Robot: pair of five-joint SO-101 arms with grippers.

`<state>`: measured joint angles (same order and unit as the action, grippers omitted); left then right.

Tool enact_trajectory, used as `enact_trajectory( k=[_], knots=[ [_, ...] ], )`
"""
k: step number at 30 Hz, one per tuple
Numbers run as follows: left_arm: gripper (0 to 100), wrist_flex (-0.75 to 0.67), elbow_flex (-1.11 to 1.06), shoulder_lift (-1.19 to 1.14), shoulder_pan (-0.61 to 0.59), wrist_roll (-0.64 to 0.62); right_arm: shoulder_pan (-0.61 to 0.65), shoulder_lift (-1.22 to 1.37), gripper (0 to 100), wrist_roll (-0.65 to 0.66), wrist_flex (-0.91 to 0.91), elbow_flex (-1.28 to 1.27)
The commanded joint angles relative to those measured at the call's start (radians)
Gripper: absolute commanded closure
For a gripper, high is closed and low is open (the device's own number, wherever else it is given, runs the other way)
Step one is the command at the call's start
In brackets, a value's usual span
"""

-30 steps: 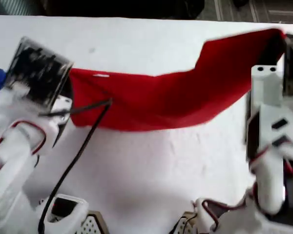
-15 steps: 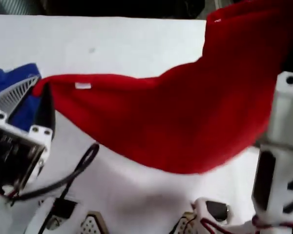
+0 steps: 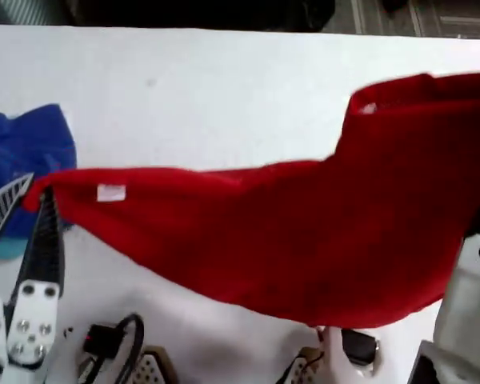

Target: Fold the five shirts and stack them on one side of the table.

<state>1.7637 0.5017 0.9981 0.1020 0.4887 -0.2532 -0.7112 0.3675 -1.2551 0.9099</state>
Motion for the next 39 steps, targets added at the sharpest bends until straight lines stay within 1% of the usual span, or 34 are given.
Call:
enact_trajectory(
  k=[1, 3, 7, 12, 17, 21, 25, 29, 35, 37, 39],
  knots=[
    [98, 0.002, 0.002, 0.027, -0.008, 0.023, -0.013, -0.021, 98.1, -0.006, -0.021, 0.008],
    [98, 0.003, 0.002, 0.048, -0.019, 0.040, -0.013, -0.031, 98.1, -0.006, -0.025, 0.008],
    [98, 0.015, 0.000, 0.071, -0.102, 0.072, -0.013, -0.041, 98.1, 0.000, -0.038, 0.008],
    [98, 0.021, -0.074, 0.076, -0.116, 0.077, -0.013, -0.022, 98.1, 0.000, -0.102, -0.006],
    [98, 0.015, -0.252, 0.074, -0.117, 0.077, -0.008, 0.019, 98.1, -0.008, -0.104, -0.183],
    [98, -0.003, -0.446, 0.068, -0.117, 0.074, 0.091, 0.050, 98.1, 0.000, -0.099, -0.385],
    [98, -0.109, -0.672, 0.068, -0.117, 0.078, 0.163, 0.062, 98.1, -0.008, -0.079, -0.577],
    [98, -0.299, -0.855, 0.067, -0.116, 0.072, 0.226, 0.073, 98.1, -0.008, 0.039, -0.766],
    [98, -0.606, -1.099, 0.065, -0.116, 0.078, 0.298, 0.076, 98.1, -0.008, 0.335, -1.002],
    [98, -0.706, -1.151, 0.058, -0.116, 0.078, 0.308, 0.076, 98.1, -0.008, 0.450, -1.076],
    [98, -0.775, -1.168, 0.008, -0.116, 0.080, 0.315, 0.076, 98.1, -0.008, 0.567, -1.134]
  ],
)
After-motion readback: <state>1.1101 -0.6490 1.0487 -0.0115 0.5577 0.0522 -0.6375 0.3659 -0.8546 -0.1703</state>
